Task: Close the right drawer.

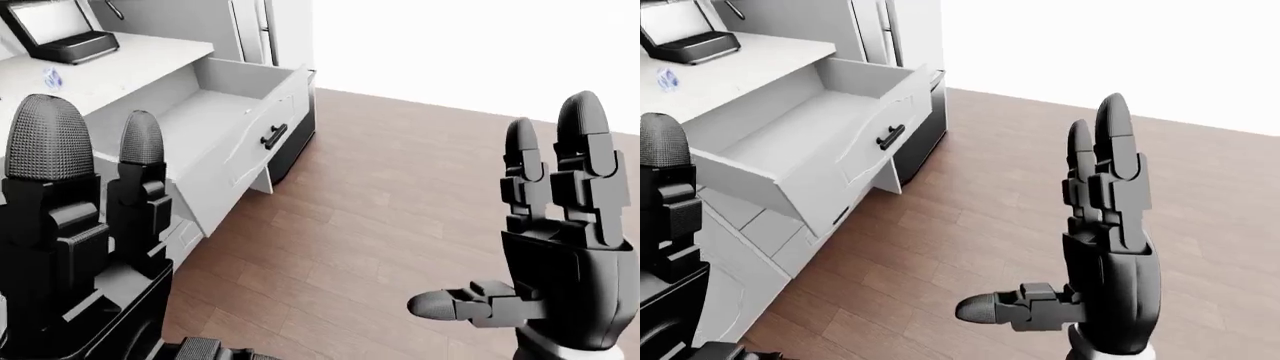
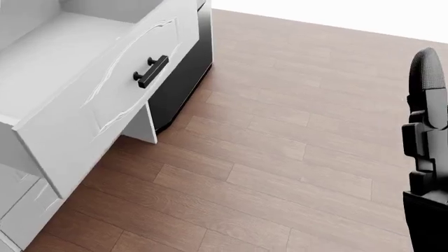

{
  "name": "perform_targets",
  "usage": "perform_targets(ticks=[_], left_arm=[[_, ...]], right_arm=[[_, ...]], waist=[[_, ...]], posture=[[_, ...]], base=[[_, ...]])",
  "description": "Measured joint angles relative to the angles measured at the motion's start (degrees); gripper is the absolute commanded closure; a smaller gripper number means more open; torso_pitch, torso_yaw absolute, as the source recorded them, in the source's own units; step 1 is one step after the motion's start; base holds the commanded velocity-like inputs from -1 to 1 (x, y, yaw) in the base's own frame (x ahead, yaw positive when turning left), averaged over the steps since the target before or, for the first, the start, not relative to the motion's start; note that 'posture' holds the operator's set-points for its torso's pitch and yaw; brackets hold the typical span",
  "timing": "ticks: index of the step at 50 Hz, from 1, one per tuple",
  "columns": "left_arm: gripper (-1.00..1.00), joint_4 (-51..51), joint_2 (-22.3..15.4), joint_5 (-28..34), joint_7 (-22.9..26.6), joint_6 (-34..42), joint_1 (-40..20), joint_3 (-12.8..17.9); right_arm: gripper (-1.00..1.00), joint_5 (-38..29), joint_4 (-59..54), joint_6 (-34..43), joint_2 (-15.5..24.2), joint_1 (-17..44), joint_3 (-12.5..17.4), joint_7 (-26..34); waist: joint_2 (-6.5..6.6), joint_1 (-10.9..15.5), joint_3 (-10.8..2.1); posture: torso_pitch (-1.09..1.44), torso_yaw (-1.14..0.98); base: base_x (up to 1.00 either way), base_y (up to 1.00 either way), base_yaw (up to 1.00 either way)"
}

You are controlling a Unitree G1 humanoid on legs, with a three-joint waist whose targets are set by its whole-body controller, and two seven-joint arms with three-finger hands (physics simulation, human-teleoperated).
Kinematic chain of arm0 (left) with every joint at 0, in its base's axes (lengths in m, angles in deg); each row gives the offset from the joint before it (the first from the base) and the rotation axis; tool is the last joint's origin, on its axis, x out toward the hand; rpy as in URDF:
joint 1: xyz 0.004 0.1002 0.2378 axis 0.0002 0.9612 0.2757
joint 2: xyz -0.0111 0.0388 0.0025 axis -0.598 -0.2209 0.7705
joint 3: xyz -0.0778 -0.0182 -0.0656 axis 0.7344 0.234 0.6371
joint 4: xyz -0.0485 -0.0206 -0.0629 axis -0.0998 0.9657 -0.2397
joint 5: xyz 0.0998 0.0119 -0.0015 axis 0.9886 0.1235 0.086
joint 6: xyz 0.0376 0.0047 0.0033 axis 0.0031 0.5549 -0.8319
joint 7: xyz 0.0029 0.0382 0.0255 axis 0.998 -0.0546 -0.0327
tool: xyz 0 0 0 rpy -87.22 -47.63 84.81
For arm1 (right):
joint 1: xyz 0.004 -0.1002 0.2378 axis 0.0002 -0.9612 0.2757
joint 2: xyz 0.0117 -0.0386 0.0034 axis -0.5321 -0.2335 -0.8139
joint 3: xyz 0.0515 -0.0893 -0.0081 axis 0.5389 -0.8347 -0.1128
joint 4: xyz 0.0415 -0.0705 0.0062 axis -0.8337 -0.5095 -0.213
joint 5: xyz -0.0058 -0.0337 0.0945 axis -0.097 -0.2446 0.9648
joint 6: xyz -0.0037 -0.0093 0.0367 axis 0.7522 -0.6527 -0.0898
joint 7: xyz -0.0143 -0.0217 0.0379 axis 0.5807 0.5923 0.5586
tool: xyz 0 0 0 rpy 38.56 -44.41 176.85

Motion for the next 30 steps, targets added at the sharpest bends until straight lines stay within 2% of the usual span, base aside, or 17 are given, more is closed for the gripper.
perform_targets(ticks=[3,5,6,7,11,16,18,19,21,24,30], left_arm=[[-1.00,-0.36,0.14,0.11,0.06,-0.37,0.07,0.06],[-1.00,-0.48,0.01,0.10,0.02,-0.44,0.03,0.11],[-1.00,-0.42,0.28,0.16,0.15,-0.44,-0.11,-0.20],[-1.00,-0.14,0.42,0.22,0.28,-0.43,-0.07,-0.60],[-1.00,0.22,-0.09,0.16,0.32,0.09,-0.05,-0.40],[-1.00,-0.66,-0.93,-0.11,-0.45,-0.29,-0.37,-0.24],[-1.00,-0.71,-1.32,-0.24,-0.76,-0.36,-0.46,-0.14],[-1.00,-0.64,-1.60,-0.34,-0.98,-0.39,-0.54,0.13],[-1.00,0.22,-1.53,-0.41,-1.24,-0.27,-0.41,0.20],[-1.00,0.41,-1.49,-0.51,-1.38,0.05,-0.06,0.17],[-1.00,-0.37,-1.80,-0.68,-1.69,-0.56,-0.16,0.48]], right_arm=[[-1.00,0.11,0.08,-0.98,-0.05,-0.24,-0.13,0.12],[-1.00,0.18,-0.20,-1.64,-0.06,-0.49,-0.18,0.25],[-1.00,0.19,-0.39,-1.74,0.20,-0.49,0.16,0.21],[-1.00,0.18,-0.75,-1.70,0.29,-0.59,0.54,0.14],[-1.00,0.15,-1.40,-1.18,0.10,-0.84,0.75,-0.13],[-1.00,0.06,0.21,-0.83,0.18,-0.30,0.39,-0.05],[-1.00,-0.05,0.70,-0.59,0.21,-0.08,0.32,-0.10],[-1.00,-0.04,0.66,-0.67,-0.02,0.08,0.11,-0.03],[-1.00,-0.01,-0.43,-0.67,-0.14,-0.21,-0.31,0.22],[-1.00,-0.09,-0.93,-0.21,-0.04,-0.37,-0.14,0.32],[-1.00,0.02,0.13,-1.21,-0.07,-0.35,-0.21,0.28]], waist=[[-2.11,0.18,0.16],[-4.14,0.07,-0.23],[-3.96,-0.51,-0.53],[-3.24,-0.90,-0.33],[-2.32,-1.01,-0.31],[0.64,-0.49,0.81],[2.64,-0.43,0.58],[2.96,-0.07,0.22],[2.07,0.35,0.71],[1.34,0.01,0.29],[-2.72,0.22,0.13]], posture=[[0.00,0.00],[0.00,0.00],[0.00,0.00],[0.00,0.00],[0.00,0.00],[0.00,0.00],[0.00,0.00],[0.00,0.00],[0.00,0.00],[0.00,0.00],[0.00,0.00]], base=[[0.00,0.00,-0.29],[0.00,0.00,-0.29],[0.00,0.00,-0.29],[0.00,0.00,-0.28],[0.00,0.00,-0.28],[0.00,0.00,-0.29],[0.00,0.00,-0.29],[0.00,0.00,-0.29],[0.00,0.00,-0.29],[0.00,0.00,-0.29],[0.00,0.00,-0.29]])
